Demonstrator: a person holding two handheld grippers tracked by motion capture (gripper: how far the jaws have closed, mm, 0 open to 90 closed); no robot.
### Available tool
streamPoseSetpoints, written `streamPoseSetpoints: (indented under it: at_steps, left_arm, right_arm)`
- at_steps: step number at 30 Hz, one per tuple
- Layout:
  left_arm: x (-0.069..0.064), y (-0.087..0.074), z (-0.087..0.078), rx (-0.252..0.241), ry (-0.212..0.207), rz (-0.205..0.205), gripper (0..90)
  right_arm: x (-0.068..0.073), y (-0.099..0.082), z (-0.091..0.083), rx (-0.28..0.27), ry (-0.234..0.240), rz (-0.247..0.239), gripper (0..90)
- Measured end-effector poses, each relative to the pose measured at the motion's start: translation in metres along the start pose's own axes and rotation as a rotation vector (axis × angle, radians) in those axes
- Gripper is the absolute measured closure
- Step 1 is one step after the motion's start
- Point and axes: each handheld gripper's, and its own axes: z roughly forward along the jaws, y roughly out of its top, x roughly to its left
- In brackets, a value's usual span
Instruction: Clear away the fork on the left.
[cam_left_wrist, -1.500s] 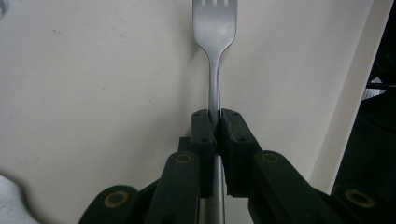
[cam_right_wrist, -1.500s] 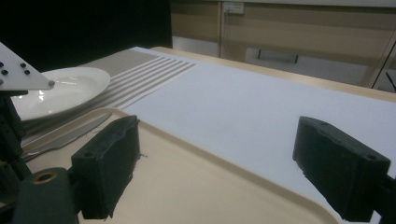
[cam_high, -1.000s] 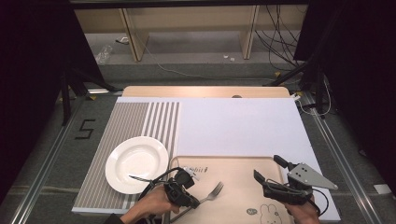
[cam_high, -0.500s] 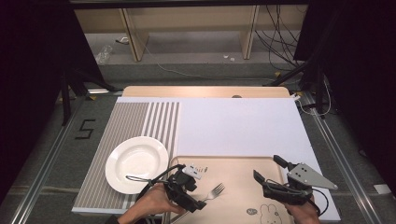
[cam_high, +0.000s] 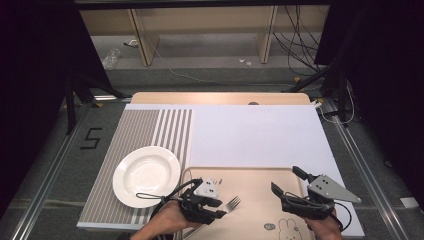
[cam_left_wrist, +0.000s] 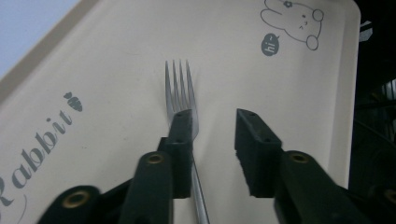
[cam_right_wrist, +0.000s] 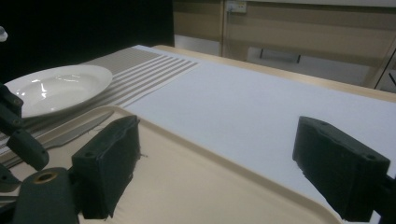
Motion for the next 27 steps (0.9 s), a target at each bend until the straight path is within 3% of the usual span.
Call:
streamPoseSetpoints:
  at_steps: [4, 13, 27]
  left_arm:
    - [-0.002, -0.002, 0.005, 0.024, -0.018, 0.023, 75.7]
    - [-0.004, -0.005, 0.016, 0.06, -0.003, 0.042, 89.2]
    - [-0.004, -0.01, 0.03, 0.096, 0.009, 0.057, 89.5]
  right_arm:
    - [0.0, 0.0, 0.0, 0.0, 0.001, -0.001, 15.9]
    - [0.0, 0.0, 0.0, -0.001, 0.001, -0.001, 16.1]
    - [0.0, 0.0, 0.0, 0.0, 0.004, 0.001, 16.1]
